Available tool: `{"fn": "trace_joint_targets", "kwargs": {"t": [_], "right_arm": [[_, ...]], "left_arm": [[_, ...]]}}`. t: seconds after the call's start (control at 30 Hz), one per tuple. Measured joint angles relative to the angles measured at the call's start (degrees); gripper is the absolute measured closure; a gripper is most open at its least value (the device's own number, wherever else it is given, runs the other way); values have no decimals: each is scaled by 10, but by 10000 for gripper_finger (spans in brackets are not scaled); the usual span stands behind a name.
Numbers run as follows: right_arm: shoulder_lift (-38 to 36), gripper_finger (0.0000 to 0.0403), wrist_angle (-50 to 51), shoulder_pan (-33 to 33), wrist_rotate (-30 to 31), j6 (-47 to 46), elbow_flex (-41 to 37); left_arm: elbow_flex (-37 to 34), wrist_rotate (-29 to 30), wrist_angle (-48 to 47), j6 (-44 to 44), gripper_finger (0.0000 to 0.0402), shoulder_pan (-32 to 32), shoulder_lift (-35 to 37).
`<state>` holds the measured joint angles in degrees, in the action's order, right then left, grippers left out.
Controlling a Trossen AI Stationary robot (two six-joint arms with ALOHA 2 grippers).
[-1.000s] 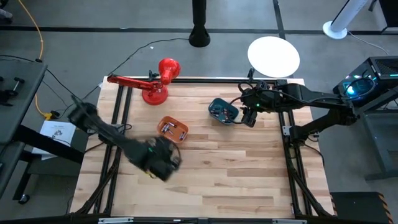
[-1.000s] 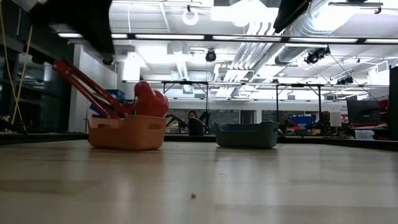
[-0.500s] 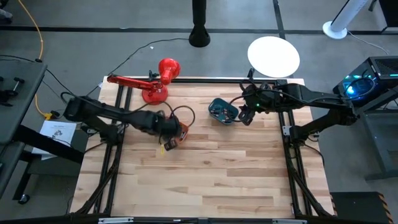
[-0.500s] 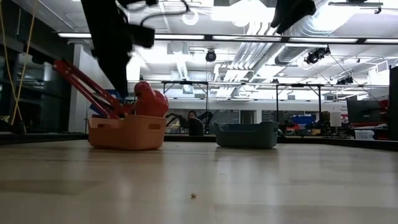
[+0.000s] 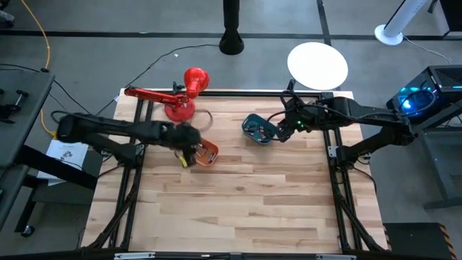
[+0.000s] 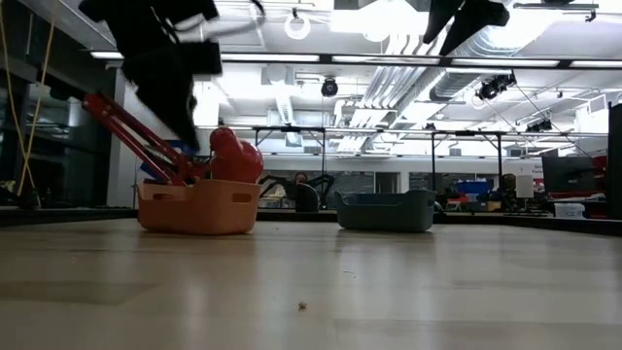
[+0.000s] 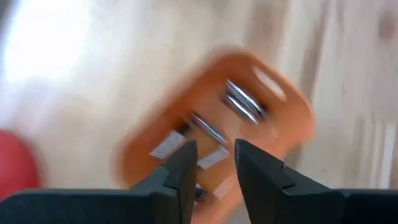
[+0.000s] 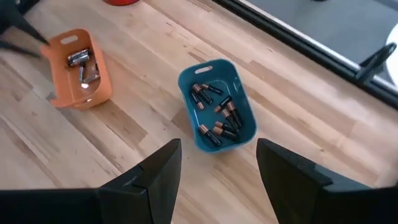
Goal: Sort batteries
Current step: Adjust the bins
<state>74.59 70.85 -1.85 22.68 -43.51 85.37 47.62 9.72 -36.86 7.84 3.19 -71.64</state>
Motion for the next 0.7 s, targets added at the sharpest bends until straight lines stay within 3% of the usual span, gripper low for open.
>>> {"fn": "trace_joint_targets", "kwargs": {"t": [0.23, 0.3, 0.43, 0.7], "right_arm": [[12, 212, 3, 0, 46, -28, 0], [21, 249, 15, 0, 49, -14, 0], [36, 376, 64, 0, 53, 17, 0], [-9, 399, 81, -5, 27, 74, -37]], "left_arm": [[1, 75, -9, -8, 392, 76, 142], [0, 97, -15, -5, 393, 95, 167], [0, 97, -5, -5, 400, 129, 205], [0, 62, 12, -40, 401, 169, 243]]}}
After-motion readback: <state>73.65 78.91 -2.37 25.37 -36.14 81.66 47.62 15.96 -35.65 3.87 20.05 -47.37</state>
